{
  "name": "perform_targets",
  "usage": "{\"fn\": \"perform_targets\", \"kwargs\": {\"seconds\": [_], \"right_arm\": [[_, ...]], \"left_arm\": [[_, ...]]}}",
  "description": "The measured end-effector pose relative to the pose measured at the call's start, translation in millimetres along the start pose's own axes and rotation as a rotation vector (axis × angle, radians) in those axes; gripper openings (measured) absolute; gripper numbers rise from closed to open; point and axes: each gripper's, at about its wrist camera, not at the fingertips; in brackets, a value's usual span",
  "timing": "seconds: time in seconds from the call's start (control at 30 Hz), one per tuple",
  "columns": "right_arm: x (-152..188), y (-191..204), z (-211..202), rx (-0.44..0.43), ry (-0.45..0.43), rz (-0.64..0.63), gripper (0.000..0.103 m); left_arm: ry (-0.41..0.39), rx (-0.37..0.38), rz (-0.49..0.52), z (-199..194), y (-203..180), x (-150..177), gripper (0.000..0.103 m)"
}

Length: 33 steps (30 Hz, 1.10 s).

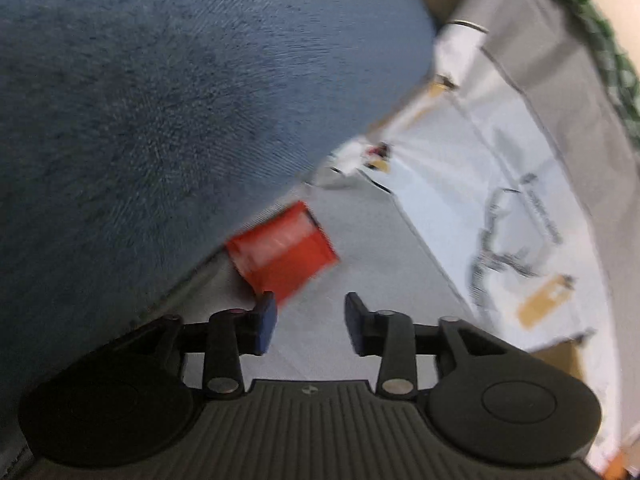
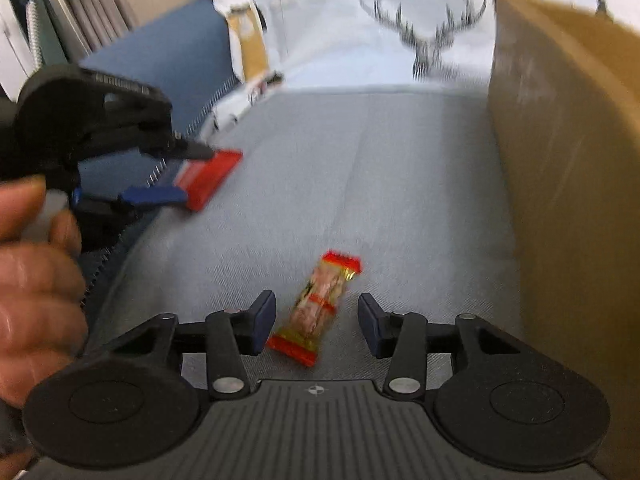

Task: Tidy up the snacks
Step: 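Grasp the small red-wrapped candy with the right tool while the left tool grasps the red packet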

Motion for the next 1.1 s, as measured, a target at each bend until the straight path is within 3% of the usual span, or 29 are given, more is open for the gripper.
{"fn": "perform_targets", "kwargs": {"seconds": [0.03,0.13,0.2,0.43,0.5,0.53,0.6,0.63,0.67,0.83,1.0,1.1], "right_arm": [[0.1,4.2,1.8,0.017,-0.012,-0.034,0.048],[-3.7,7.4,6.7,0.036,-0.011,-0.084,0.035],[-5.0,4.5,7.9,0.054,-0.005,-0.095,0.019],[-2.9,-3.3,5.1,0.065,0.005,-0.095,0.018],[-2.9,-4.2,3.9,0.061,0.008,-0.083,0.018],[-3.0,-4.5,3.4,0.061,0.010,-0.079,0.018],[-2.8,-4.8,2.6,0.061,0.012,-0.073,0.018],[-4.8,-5.7,4.7,0.061,0.012,-0.070,0.018],[-4.9,-6.0,4.7,0.061,0.013,-0.069,0.018],[-5.9,-4.5,7.9,0.070,0.010,-0.078,0.018],[-4.7,-2.8,8.7,0.075,0.009,-0.088,0.018],[-5.2,-3.6,8.8,0.071,0.012,-0.082,0.018]], "left_arm": [[-0.012,-0.020,0.003,3.8,-1.0,-0.2,0.051],[-0.050,-0.055,-0.019,12.2,-1.1,-1.8,0.051],[-0.041,-0.082,-0.002,20.4,-4.4,-4.5,0.051],[-0.062,-0.074,0.047,30.7,-13.8,-5.5,0.072],[-0.070,-0.076,0.065,32.1,-15.8,-4.6,0.074],[-0.075,-0.078,0.077,33.1,-16.9,-3.8,0.072],[-0.087,-0.089,0.107,33.6,-19.5,-3.0,0.048],[-0.086,-0.098,0.138,35.3,-22.3,-3.0,0.015],[-0.077,-0.102,0.157,36.8,-23.2,-3.6,0.002],[-0.034,-0.007,0.227,33.4,-30.6,-2.7,0.000],[0.098,0.113,0.311,32.2,-38.7,-5.1,0.000],[-0.007,0.047,0.459,21.4,-50.0,-0.1,0.017]]}}
Point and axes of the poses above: each gripper's, at about its wrist camera, not at the fingertips, and z roughly the way its jaws point, y to its left, x to its underside, and after that the axes turned 10 degrees about -z, right-handed
